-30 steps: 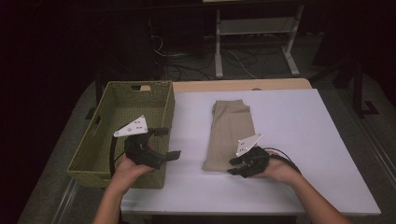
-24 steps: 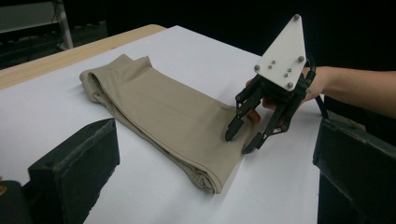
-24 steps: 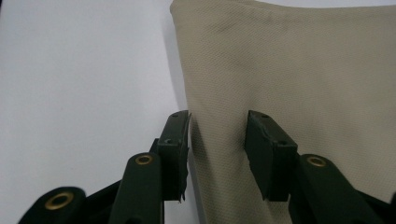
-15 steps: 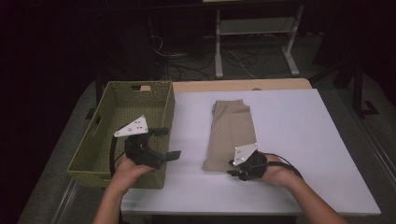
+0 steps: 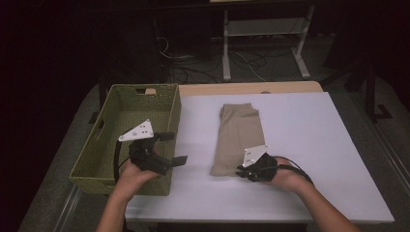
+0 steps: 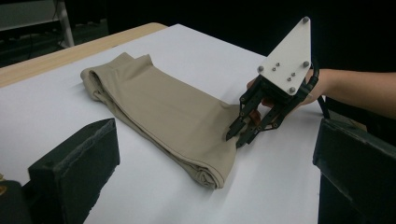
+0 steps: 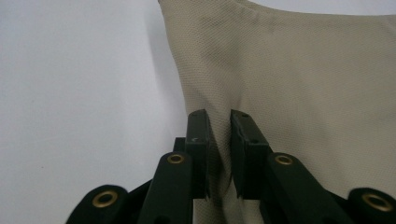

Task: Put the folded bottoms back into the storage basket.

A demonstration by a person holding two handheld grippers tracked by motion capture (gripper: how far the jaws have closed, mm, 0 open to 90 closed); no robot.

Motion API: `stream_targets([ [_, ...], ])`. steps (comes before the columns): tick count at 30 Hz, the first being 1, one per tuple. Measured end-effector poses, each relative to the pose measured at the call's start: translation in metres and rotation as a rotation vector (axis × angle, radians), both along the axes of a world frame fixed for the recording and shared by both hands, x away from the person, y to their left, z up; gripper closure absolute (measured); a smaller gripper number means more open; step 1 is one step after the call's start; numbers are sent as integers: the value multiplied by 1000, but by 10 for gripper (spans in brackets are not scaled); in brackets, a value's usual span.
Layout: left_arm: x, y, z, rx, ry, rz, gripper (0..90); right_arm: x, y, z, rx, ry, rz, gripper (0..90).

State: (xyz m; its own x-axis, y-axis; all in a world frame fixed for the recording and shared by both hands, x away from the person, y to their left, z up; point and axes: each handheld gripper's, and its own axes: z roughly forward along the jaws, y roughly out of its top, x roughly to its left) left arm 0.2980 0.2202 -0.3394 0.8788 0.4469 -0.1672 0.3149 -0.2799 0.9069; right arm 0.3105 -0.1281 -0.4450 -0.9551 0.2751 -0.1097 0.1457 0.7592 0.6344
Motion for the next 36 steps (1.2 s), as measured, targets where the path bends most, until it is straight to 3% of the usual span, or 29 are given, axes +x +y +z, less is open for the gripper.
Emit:
stream_targets([
  [7, 0, 0, 0, -1, -1, 1, 9, 3, -2, 0, 24, 24, -7, 786],
  [8, 0, 0, 0, -1, -1, 1, 9, 5, -4, 0, 37, 52, -12, 788],
  [10, 0, 0, 0, -4, 2, 0, 9, 7, -5, 1, 45, 62, -10, 791],
  [19, 0, 1, 0, -12, -1, 3, 45, 7, -9, 7, 75, 70, 13, 794],
  [36, -1, 1, 0, -10, -4, 1, 45, -10, -16, 14, 67, 99, 48, 793],
])
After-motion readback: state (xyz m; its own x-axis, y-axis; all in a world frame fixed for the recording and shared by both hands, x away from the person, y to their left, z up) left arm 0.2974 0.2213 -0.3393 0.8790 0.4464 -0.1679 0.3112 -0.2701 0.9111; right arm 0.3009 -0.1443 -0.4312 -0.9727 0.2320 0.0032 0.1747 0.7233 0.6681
